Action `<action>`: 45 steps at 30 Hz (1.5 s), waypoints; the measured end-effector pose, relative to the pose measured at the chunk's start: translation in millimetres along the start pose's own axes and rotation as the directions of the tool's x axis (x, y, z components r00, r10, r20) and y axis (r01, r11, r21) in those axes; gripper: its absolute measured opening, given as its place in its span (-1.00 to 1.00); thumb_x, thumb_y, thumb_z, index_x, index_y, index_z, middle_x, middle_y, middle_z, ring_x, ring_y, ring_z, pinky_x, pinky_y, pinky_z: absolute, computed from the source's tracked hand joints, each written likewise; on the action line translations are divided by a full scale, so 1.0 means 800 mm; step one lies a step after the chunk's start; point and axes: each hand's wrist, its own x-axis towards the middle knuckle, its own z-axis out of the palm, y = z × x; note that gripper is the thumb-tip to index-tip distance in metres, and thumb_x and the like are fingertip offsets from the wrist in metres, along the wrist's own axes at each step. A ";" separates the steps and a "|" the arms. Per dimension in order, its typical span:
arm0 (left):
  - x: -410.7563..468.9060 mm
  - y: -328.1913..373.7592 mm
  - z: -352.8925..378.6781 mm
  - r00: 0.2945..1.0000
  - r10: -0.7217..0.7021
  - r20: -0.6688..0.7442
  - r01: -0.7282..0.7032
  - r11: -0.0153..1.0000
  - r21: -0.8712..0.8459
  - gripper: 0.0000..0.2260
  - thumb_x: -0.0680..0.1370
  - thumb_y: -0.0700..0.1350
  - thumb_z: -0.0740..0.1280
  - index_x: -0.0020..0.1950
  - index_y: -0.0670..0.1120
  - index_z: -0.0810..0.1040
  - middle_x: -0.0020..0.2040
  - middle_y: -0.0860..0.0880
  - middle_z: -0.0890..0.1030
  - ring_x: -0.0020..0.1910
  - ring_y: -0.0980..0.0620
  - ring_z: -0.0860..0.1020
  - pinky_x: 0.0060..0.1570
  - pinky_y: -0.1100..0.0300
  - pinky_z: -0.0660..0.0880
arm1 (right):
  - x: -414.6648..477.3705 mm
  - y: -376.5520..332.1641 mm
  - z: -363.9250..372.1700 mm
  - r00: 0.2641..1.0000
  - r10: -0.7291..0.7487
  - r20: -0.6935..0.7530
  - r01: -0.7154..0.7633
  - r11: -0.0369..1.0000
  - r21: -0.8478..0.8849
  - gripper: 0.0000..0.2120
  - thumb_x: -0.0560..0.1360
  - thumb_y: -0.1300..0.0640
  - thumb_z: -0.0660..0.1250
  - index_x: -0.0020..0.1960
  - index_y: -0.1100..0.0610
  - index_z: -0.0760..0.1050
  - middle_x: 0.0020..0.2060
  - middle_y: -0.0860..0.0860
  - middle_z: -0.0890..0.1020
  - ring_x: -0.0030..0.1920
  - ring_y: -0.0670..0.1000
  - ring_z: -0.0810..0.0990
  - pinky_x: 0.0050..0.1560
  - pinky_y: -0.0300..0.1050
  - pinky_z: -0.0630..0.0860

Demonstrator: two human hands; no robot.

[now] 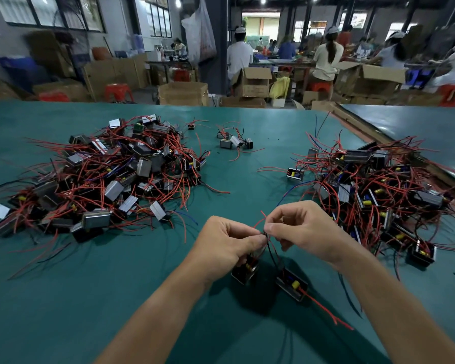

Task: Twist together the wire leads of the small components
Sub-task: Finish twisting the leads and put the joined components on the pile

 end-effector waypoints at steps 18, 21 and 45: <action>-0.002 -0.004 0.001 0.990 0.086 0.114 -0.101 0.986 0.134 -0.84 0.50 -0.14 0.45 -0.18 -0.24 0.68 -0.37 -0.10 0.42 -0.32 -0.02 0.26 -0.32 0.06 0.19 | 0.002 0.003 0.001 0.998 0.036 0.057 -0.037 0.999 0.008 -0.78 0.45 0.31 0.42 -0.36 0.17 0.58 -0.47 0.16 0.54 -0.47 0.00 0.47 -0.38 -0.16 0.46; -0.004 -0.003 0.001 0.986 0.083 0.145 -0.107 0.980 0.166 -0.79 0.49 -0.10 0.47 -0.18 -0.25 0.68 -0.40 -0.09 0.37 -0.35 -0.02 0.22 -0.36 0.06 0.13 | 0.001 0.004 0.000 0.994 0.055 0.091 -0.057 0.998 0.024 -0.72 0.47 0.38 0.37 -0.37 0.15 0.55 -0.50 0.08 0.52 -0.47 0.00 0.46 -0.40 -0.20 0.47; -0.005 0.002 0.004 0.983 0.065 0.172 -0.091 0.985 0.147 -0.83 0.57 -0.20 0.33 -0.13 -0.23 0.68 -0.42 -0.06 0.39 -0.42 0.04 0.27 -0.45 0.22 0.22 | -0.001 0.000 -0.002 0.998 -0.031 0.056 0.026 0.996 0.088 -0.73 0.47 0.43 0.37 -0.30 0.15 0.64 -0.45 0.11 0.61 -0.40 0.01 0.52 -0.36 -0.21 0.47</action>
